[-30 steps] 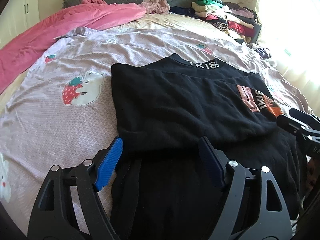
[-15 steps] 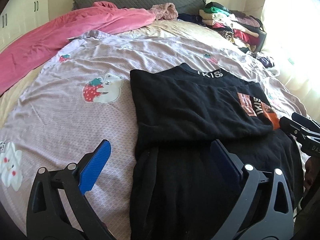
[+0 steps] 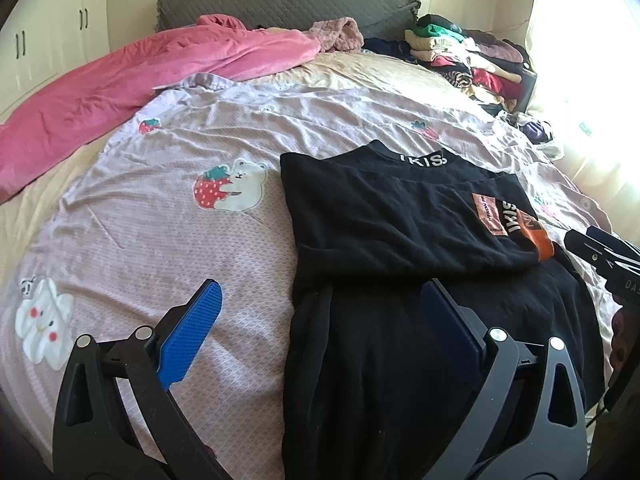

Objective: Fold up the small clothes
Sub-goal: 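Open the right tool and move both tools toward the sweatshirt hem, then grasp the hem of the sweatshirt with the left tool while the right tool grasps it too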

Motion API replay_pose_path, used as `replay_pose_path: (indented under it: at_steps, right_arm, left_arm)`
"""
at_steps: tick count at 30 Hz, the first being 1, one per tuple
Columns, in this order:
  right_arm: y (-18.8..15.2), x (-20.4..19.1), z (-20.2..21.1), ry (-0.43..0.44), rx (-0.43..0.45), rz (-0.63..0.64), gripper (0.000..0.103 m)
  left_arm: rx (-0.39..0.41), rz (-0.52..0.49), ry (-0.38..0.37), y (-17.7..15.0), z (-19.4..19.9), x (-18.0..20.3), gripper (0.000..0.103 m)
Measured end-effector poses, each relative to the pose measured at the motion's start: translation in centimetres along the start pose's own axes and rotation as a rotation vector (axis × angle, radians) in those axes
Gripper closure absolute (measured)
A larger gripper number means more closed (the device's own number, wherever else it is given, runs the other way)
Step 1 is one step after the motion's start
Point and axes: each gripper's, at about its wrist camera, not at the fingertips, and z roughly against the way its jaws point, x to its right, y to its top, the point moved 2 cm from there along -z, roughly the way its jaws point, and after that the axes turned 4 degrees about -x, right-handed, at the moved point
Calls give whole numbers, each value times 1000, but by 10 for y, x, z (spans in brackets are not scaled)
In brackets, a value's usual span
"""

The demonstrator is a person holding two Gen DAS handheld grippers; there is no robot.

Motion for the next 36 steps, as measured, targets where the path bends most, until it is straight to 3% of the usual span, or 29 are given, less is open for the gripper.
replay_pose_path:
  at_steps: [15,36]
  right_arm:
    - [-6,21,41,-9,63,-22,5]
    - [-38,66,72,-57,47,-68,5]
  left_arm:
    - [17,-24,51,-10,26,1,10]
    - [2,-37,57,-42,49,7,10]
